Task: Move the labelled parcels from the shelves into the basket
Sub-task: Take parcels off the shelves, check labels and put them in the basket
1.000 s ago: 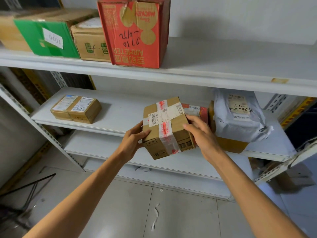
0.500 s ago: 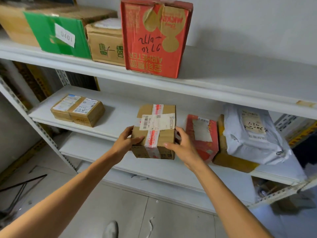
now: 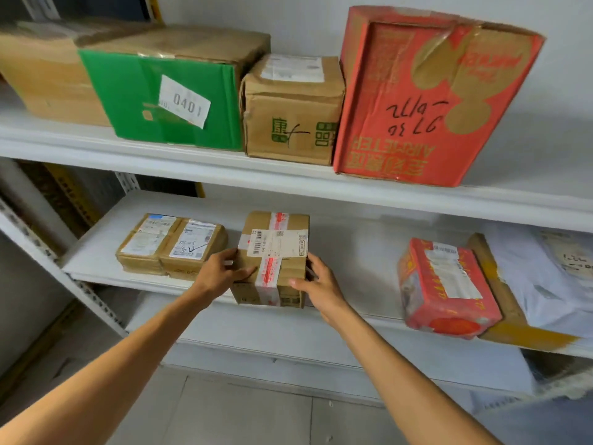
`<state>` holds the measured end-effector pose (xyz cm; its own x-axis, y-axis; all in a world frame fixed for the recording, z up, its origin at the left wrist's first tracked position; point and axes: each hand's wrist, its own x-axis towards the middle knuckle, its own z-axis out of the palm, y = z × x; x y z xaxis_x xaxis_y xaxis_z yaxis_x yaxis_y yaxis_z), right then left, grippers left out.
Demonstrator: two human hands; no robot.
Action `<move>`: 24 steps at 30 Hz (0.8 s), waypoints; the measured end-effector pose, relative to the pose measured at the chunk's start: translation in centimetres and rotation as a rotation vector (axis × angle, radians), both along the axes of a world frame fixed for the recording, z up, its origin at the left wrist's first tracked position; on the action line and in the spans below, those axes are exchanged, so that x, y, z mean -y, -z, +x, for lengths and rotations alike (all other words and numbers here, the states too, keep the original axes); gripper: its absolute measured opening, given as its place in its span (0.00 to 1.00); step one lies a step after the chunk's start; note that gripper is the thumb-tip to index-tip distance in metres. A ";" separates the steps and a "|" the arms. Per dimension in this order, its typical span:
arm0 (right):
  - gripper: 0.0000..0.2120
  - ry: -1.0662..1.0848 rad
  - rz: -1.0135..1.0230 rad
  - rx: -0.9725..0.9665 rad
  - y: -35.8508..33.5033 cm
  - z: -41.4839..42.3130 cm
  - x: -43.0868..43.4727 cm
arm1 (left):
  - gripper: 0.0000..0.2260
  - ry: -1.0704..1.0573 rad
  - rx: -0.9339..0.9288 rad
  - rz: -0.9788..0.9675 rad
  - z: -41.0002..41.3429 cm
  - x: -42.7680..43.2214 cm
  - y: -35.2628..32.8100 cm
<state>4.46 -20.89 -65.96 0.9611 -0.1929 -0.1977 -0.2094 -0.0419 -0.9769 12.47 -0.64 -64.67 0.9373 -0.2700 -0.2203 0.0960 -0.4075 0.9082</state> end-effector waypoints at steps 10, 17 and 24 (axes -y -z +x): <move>0.32 -0.004 -0.042 -0.050 1.8 5.7 -5.2 | 0.19 0.174 0.320 0.464 6.1 -3.6 0.6; 0.31 0.020 -0.079 -0.089 2.7 7.2 -5.9 | 0.16 0.414 0.372 0.500 7.5 -4.5 2.3; 0.31 -0.021 -0.187 -0.133 1.9 6.9 -5.6 | 0.18 0.491 0.400 0.653 7.5 -3.2 1.7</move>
<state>11.41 -15.32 -67.85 0.9332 -0.2183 -0.2853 -0.3327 -0.2256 -0.9157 19.96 2.54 -66.38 0.7893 -0.5949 -0.1522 -0.4969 -0.7644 0.4108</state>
